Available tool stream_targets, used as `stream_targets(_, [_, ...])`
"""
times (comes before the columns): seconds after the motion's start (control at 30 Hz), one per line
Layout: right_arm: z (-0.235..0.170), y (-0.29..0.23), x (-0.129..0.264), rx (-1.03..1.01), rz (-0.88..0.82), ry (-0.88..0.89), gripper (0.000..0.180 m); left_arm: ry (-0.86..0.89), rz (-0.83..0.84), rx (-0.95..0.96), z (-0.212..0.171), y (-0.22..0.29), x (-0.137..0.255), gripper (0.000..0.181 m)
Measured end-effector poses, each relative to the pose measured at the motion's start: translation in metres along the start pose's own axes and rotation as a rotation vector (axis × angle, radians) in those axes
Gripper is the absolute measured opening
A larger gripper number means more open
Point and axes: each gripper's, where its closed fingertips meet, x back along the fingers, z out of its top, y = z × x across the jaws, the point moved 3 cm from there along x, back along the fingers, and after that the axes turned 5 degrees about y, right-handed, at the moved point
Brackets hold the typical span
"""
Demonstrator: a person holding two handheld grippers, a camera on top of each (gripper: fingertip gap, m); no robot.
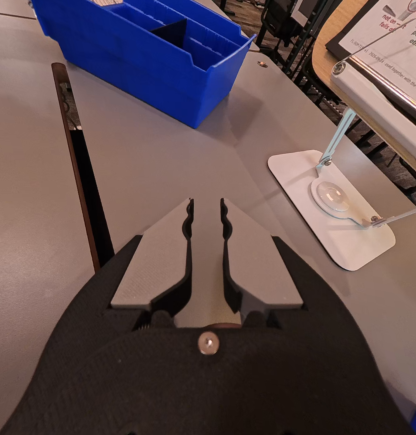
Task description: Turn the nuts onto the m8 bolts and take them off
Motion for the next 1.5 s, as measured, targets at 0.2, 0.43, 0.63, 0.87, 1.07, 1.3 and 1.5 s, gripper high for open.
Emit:
stream_targets(0.2, [0.001,0.000,0.001,-0.001,-0.001,0.003,0.019,0.021,-0.057,-0.032,0.016,0.026,-0.022,0.005])
stream_targets(0.43, [0.002,0.000,0.002,0.003,-0.004,0.006,0.019,0.058,-0.125,-0.100,0.037,0.066,-0.051,0.005])
stream_targets(0.63, [0.002,0.002,0.003,0.008,-0.011,0.003,0.019,0.151,-0.165,-0.080,0.058,0.085,-0.061,0.005])
stream_targets(0.87, [-0.002,0.005,0.003,-0.003,-0.017,-0.002,0.019,0.305,-0.239,-0.058,0.073,0.080,-0.029,0.005])
stream_targets(1.07, [0.000,0.003,0.003,0.009,-0.016,-0.002,0.019,0.363,-0.555,-0.113,0.057,0.099,0.020,0.005])
stream_targets(1.3, [-0.007,0.001,-0.002,0.008,-0.007,-0.028,0.019,0.287,-0.878,-0.199,0.024,0.124,0.026,0.005])
stream_targets(1.5, [-0.008,0.003,-0.002,0.005,-0.008,-0.030,0.019,0.227,-0.840,-0.107,0.029,0.113,-0.013,0.005])
